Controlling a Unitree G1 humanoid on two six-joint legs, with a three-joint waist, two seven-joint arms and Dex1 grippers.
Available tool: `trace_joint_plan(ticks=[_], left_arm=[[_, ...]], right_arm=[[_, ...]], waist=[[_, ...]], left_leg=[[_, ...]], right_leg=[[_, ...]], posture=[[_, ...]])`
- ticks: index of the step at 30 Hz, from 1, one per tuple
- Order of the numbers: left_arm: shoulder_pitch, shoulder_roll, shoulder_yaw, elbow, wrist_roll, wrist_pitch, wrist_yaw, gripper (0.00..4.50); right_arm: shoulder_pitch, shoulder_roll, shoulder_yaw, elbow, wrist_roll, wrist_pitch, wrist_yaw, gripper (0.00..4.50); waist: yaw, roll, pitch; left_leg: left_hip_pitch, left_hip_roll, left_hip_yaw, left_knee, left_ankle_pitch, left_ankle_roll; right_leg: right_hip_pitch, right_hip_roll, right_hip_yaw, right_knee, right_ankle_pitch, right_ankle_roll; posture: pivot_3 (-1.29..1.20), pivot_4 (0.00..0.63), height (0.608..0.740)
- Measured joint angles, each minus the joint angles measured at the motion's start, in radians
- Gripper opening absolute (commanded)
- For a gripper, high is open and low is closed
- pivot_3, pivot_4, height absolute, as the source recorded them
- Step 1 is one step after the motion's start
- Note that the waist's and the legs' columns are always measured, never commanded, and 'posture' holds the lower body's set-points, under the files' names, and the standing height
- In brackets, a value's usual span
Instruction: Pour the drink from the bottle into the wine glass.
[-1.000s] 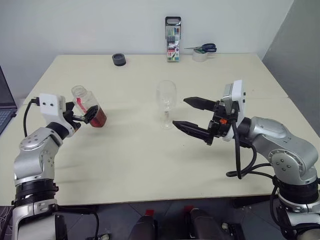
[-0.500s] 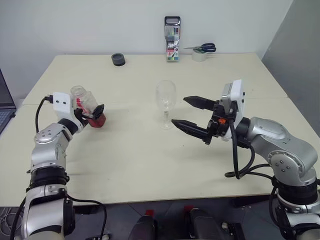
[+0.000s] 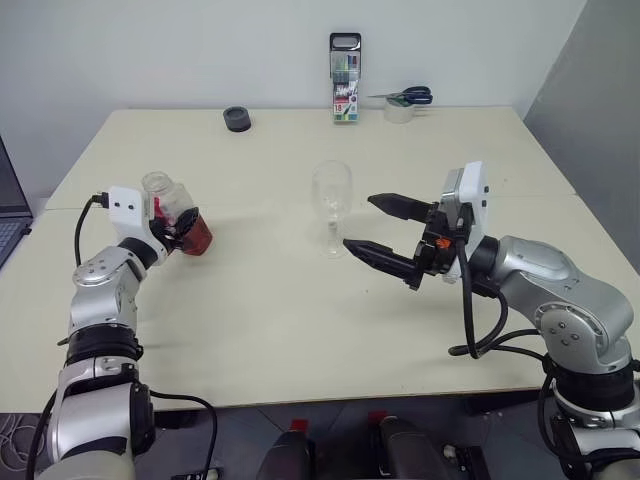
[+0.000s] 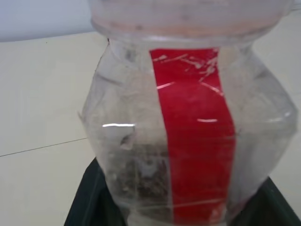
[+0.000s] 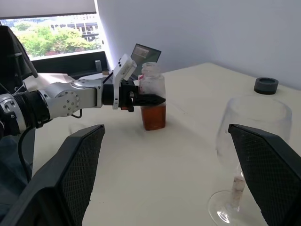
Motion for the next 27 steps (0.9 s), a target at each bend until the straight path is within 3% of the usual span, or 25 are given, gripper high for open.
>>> trace_joint_plan(ticks=[8,14,22,27], left_arm=[[-0.026,0.0,-0.053,-0.022,0.043,0.01,0.007,1.79],[-0.197,-0.002,-0.144,-0.053,0.095,0.021,-0.028,1.79],[-0.394,-0.002,-0.362,0.069,0.329,-0.196,-0.054,1.79],[-0.501,-0.003,-0.411,0.17,0.399,-0.321,-0.064,1.79]], right_arm=[[0.038,-0.012,0.03,-0.002,-0.108,-0.087,0.014,4.5],[0.09,0.015,0.038,0.002,-0.197,-0.191,0.003,4.5],[0.118,0.05,-0.015,0.108,-0.33,-0.383,-0.029,4.5],[0.119,0.085,-0.017,0.12,-0.353,-0.414,-0.048,4.5]], waist=[[0.002,0.0,0.0],[0.004,-0.003,0.0],[-0.002,-0.003,0.0],[-0.003,-0.003,0.0]], left_leg=[[-0.001,-0.001,0.0,0.001,0.0,0.0],[-0.001,-0.002,0.0,0.002,0.0,0.0],[-0.001,-0.006,0.003,0.001,0.0,0.0],[-0.006,-0.008,0.008,0.002,0.0,0.0]], right_leg=[[0.0,0.0,0.0,0.0,0.0,0.0],[0.0,0.0,-0.003,0.001,0.0,0.001],[-0.002,0.0,-0.001,0.002,0.0,0.001],[-0.014,-0.001,0.005,0.011,0.0,0.001]], posture=[[0.0,0.15,0.74],[0.0,0.15,0.74],[0.0,0.15,0.74],[0.0,0.15,0.74]])
